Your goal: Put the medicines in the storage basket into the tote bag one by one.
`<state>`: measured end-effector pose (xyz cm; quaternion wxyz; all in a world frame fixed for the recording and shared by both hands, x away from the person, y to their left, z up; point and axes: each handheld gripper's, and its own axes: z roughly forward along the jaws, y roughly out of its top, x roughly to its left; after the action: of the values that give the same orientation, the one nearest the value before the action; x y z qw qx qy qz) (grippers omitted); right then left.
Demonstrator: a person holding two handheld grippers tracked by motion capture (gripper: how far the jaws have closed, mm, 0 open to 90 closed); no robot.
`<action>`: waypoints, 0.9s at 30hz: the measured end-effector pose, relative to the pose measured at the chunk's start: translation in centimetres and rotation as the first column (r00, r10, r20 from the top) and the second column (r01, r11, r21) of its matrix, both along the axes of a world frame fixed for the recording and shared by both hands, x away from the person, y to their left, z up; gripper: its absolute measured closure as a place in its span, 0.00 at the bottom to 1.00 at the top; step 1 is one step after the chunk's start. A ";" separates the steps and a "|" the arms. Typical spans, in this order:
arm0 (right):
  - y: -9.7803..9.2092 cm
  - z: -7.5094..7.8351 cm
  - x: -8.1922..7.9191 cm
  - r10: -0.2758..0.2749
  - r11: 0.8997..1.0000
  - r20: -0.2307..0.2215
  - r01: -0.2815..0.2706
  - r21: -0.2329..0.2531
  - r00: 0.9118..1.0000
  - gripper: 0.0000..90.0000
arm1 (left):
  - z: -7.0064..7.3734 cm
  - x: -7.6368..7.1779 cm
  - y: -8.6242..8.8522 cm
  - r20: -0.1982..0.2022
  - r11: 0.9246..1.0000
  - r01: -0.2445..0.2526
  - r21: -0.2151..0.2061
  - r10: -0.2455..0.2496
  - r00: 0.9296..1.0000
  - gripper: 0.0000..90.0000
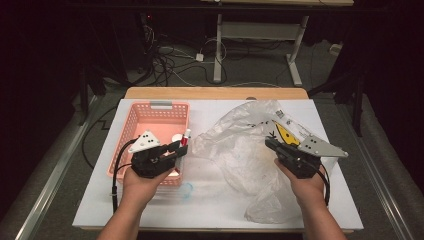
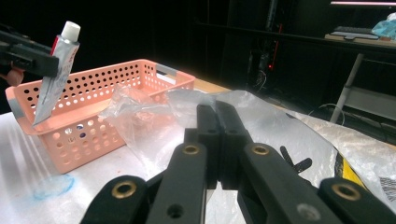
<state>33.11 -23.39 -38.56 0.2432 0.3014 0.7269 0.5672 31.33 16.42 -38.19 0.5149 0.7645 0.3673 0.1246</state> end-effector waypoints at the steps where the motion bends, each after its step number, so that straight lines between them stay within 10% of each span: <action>1: 0.0 0.0 0.0 -0.001 1.000 0.001 0.001 -0.002 1.000 1.00 | -0.1 -0.1 -0.3 0.002 1.000 0.006 0.005 -0.006 1.000 0.76; 27: 0.0 0.0 -0.4 0.002 1.000 -0.005 -0.002 -0.003 1.000 1.00 | -1.9 -1.7 -6.9 -0.007 0.983 0.168 0.070 -0.168 0.986 0.76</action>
<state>32.74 -23.36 -38.57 0.2411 0.3016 0.7286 0.5657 29.62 9.51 -40.05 0.4960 0.8105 0.2972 0.0934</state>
